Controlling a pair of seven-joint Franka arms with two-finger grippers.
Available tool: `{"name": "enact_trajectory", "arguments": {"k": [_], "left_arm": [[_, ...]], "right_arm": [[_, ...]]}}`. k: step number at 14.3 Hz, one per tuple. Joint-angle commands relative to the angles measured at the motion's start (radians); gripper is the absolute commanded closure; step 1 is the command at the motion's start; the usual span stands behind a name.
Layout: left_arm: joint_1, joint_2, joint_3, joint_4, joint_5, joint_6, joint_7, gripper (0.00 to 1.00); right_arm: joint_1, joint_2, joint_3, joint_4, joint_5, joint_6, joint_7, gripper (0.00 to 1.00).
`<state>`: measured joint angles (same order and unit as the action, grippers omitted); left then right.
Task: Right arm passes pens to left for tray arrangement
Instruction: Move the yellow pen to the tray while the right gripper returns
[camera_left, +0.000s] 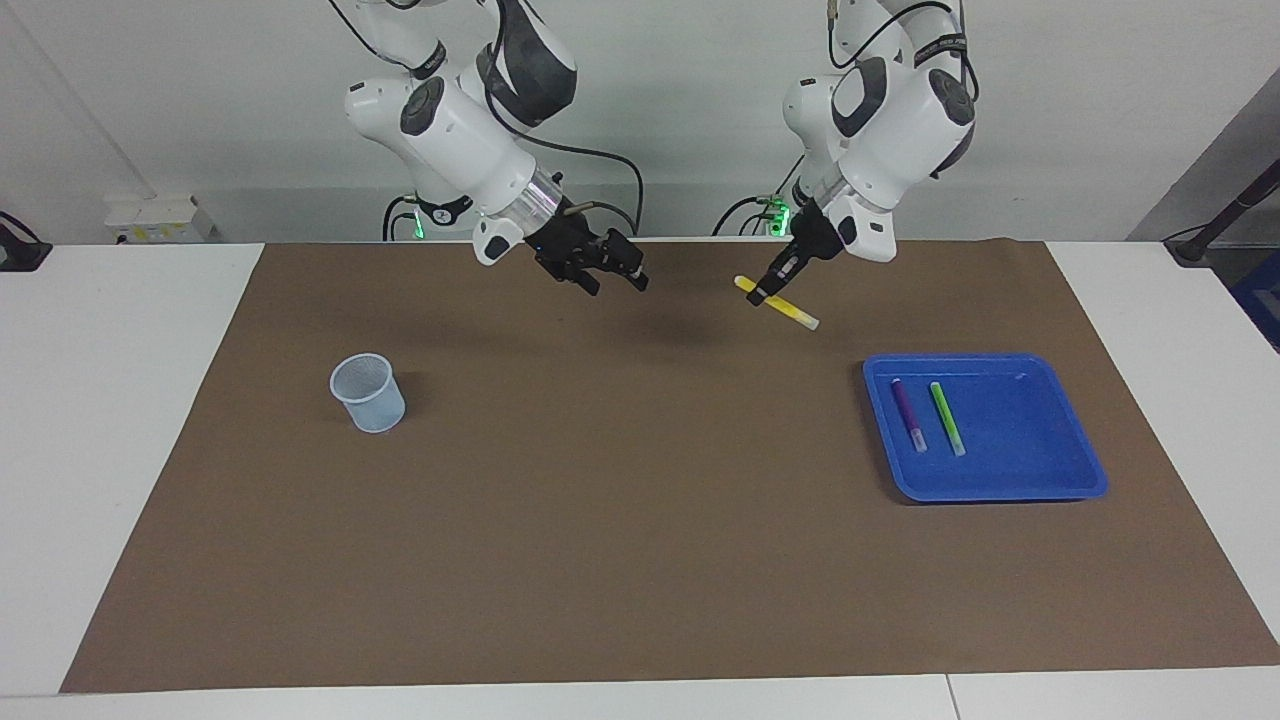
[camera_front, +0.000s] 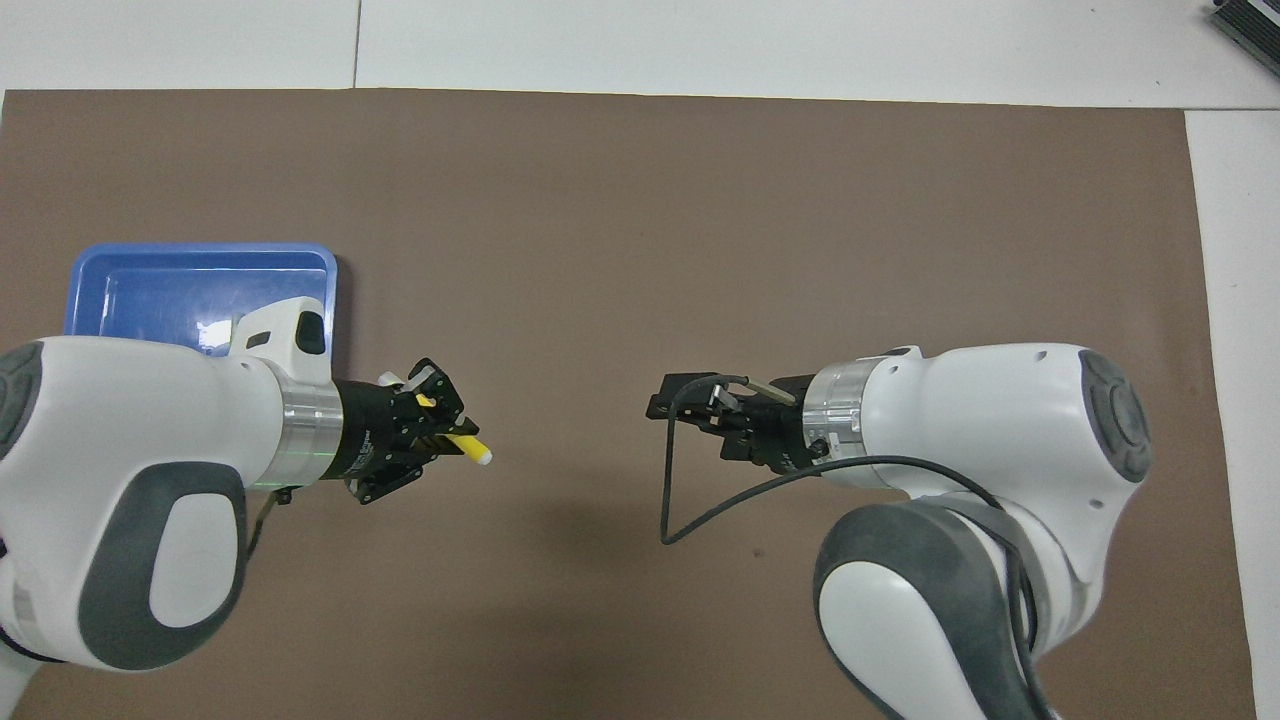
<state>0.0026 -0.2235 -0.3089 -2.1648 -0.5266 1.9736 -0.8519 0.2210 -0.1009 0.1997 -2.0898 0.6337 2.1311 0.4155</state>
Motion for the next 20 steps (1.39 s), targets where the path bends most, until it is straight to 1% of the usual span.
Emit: {"name": "enact_trajectory", "arguments": {"k": [1,3,5,8,10,12,15,17,18,20], "left_arm": [[0.124,-0.007,-0.006,0.055,0.103,-0.181,0.236,1.00],[0.196,-0.005,-0.006,0.077,0.189,-0.254,0.376,1.00],[0.243,-0.005,-0.006,0.082,0.285,-0.286,0.501,1.00],[0.324,-0.005,-0.006,0.088,0.396,-0.300,0.712,1.00],[0.370,-0.005,-0.006,0.088,0.441,-0.294,0.825,1.00],[0.416,-0.002,-0.006,0.088,0.459,-0.285,0.910,1.00],[0.444,0.015,-0.006,0.088,0.508,-0.259,0.984,1.00],[0.468,0.050,-0.006,0.086,0.513,-0.225,1.013,1.00],[0.484,0.068,-0.006,0.088,0.522,-0.204,1.022,1.00],[0.491,0.116,-0.006,0.088,0.551,-0.152,1.031,1.00]], "right_arm": [[-0.072,-0.028,0.007,0.016,-0.126,-0.138,-0.141,0.00],[-0.116,-0.055,0.006,0.017,-0.201,-0.221,-0.193,0.00],[-0.141,-0.066,0.006,0.043,-0.291,-0.305,-0.222,0.00],[-0.163,-0.068,0.004,0.102,-0.417,-0.414,-0.225,0.00],[-0.192,-0.066,-0.003,0.138,-0.459,-0.474,-0.276,0.00],[-0.218,-0.065,-0.003,0.148,-0.489,-0.485,-0.346,0.00],[-0.242,-0.066,-0.002,0.146,-0.480,-0.461,-0.343,0.00],[-0.238,-0.071,-0.002,0.161,-0.470,-0.453,-0.353,0.00],[-0.230,-0.071,0.001,0.183,-0.483,-0.462,-0.351,0.00],[-0.247,-0.057,0.000,0.215,-0.489,-0.487,-0.353,0.00]]}}
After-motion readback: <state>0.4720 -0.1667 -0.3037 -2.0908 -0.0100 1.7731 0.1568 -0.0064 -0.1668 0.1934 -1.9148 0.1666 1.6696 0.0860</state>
